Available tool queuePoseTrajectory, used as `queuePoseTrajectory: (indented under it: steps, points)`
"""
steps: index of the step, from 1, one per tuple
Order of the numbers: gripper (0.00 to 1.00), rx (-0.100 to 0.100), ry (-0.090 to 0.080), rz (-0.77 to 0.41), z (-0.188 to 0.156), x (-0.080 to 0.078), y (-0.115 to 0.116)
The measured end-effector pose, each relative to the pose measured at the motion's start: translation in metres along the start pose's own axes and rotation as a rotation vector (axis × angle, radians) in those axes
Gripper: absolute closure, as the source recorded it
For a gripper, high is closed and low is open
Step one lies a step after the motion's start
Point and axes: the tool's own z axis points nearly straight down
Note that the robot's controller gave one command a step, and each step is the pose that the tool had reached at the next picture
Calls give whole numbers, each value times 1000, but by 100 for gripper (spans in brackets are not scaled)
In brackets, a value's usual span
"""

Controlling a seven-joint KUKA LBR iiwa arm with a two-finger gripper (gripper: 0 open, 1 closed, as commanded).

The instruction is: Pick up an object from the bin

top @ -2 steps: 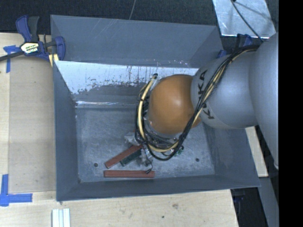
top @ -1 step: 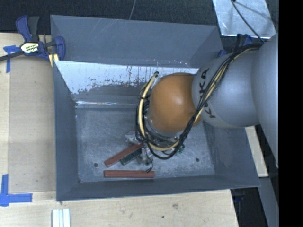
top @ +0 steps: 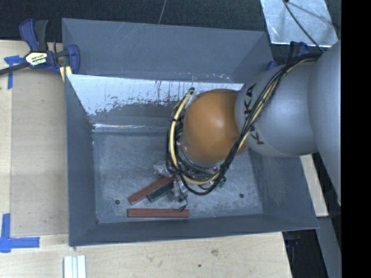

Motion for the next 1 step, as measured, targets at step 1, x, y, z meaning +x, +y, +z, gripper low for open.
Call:
queuePoseTrajectory:
  steps: [1]
  points:
    - [100,-1,4,1,-5,1,0]
